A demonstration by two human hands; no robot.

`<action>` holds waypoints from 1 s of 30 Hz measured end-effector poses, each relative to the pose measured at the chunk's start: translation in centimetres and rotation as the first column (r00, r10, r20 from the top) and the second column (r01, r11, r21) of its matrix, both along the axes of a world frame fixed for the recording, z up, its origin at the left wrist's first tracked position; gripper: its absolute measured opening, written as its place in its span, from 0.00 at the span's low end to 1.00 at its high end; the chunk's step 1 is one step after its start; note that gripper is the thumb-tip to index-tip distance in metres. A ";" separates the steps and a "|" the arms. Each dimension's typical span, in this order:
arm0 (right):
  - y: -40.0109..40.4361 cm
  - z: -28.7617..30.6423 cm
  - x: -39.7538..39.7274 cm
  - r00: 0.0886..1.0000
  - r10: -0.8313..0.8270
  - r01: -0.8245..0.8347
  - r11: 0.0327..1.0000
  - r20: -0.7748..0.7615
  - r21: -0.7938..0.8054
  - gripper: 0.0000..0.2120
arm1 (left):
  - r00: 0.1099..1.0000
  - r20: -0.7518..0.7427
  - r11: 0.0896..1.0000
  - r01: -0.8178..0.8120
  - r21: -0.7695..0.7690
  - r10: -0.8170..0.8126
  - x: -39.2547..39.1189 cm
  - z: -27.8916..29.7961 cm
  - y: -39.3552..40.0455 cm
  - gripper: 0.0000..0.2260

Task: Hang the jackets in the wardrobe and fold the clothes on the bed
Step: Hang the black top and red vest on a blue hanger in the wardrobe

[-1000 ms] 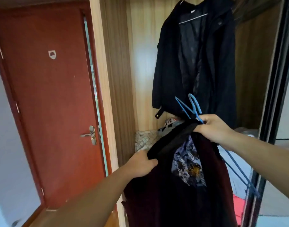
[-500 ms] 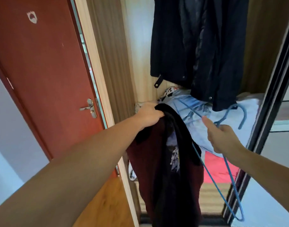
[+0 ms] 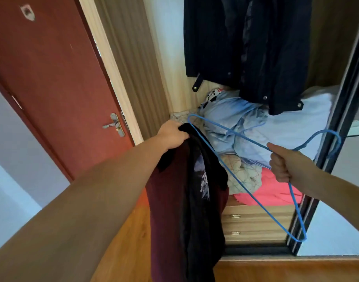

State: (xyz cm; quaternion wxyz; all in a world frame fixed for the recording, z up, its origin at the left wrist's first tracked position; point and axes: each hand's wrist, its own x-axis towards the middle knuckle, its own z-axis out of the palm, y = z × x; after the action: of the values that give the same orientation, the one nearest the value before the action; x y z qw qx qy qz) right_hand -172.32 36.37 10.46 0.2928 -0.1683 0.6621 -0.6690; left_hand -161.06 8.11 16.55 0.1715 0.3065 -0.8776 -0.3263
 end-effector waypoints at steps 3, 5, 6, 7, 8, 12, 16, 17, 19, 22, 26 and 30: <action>0.3 -0.2 -0.2 0.999 0.040 -0.040 0.999 0.018 0.006 0.31 | 1.000 0.001 1.000 -0.010 0.003 0.010 1.1 1.3 -0.9 0.09; 0.5 -0.1 -0.5 0.999 0.048 -0.048 0.999 -0.008 0.023 0.31 | 1.000 -0.018 1.000 -0.016 -0.018 0.016 1.5 1.9 -1.4 0.09; 0.6 0.1 -0.5 0.998 0.050 -0.048 0.998 -0.037 0.041 0.31 | 1.000 -0.025 0.999 -0.019 -0.031 0.018 1.7 2.1 -1.6 0.10; 0.7 0.3 -0.5 0.996 0.053 -0.048 0.997 -0.078 0.067 0.31 | 0.999 -0.030 0.999 -0.021 -0.043 0.020 2.0 2.4 -1.9 0.10; 0.8 0.5 -0.4 0.990 0.061 -0.047 0.994 -0.130 0.103 0.31 | 0.999 -0.034 0.998 -0.021 -0.052 0.020 2.2 2.6 -2.0 0.11; 0.6 1.4 0.8 0.939 0.126 -0.021 0.949 -0.321 0.314 0.30 | 0.997 -0.073 0.995 0.018 -0.094 -0.025 2.3 3.3 -1.5 0.10; -0.6 2.9 2.8 0.824 0.167 0.130 0.875 -0.542 0.466 0.31 | 0.989 -0.080 0.971 0.107 -0.212 -0.127 1.8 3.8 0.4 0.07; -0.9 3.3 3.3 0.790 0.168 0.157 0.874 -0.590 0.460 0.33 | 0.985 -0.097 0.963 0.116 -0.243 -0.143 1.6 3.8 0.9 0.06; -1.7 3.8 4.2 0.730 0.154 0.211 0.876 -0.666 0.434 0.34 | 0.978 -0.130 0.951 0.122 -0.285 -0.165 1.1 4.0 1.9 0.04; -2.1 4.3 4.9 0.637 0.203 0.249 0.859 -0.744 0.447 0.30 | 0.973 -0.102 0.927 0.162 -0.338 -0.207 0.9 4.8 2.8 0.06; -1.5 5.0 4.6 0.646 0.190 0.266 0.852 -0.739 0.452 0.30 | 0.962 -0.105 0.906 0.198 -0.375 -0.254 1.0 6.1 4.0 0.07; -3.0 4.7 5.1 0.755 0.121 0.194 0.898 -0.644 0.395 0.27 | 0.936 -0.089 0.862 0.274 -0.427 -0.341 0.0 6.6 7.5 0.05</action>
State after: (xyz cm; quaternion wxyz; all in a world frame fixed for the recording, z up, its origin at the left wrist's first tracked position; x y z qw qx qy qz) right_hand -167.27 33.36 15.20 0.0594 -0.3075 0.8583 -0.4065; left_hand -161.07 15.63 23.17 0.2475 0.0922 -0.9470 -0.1831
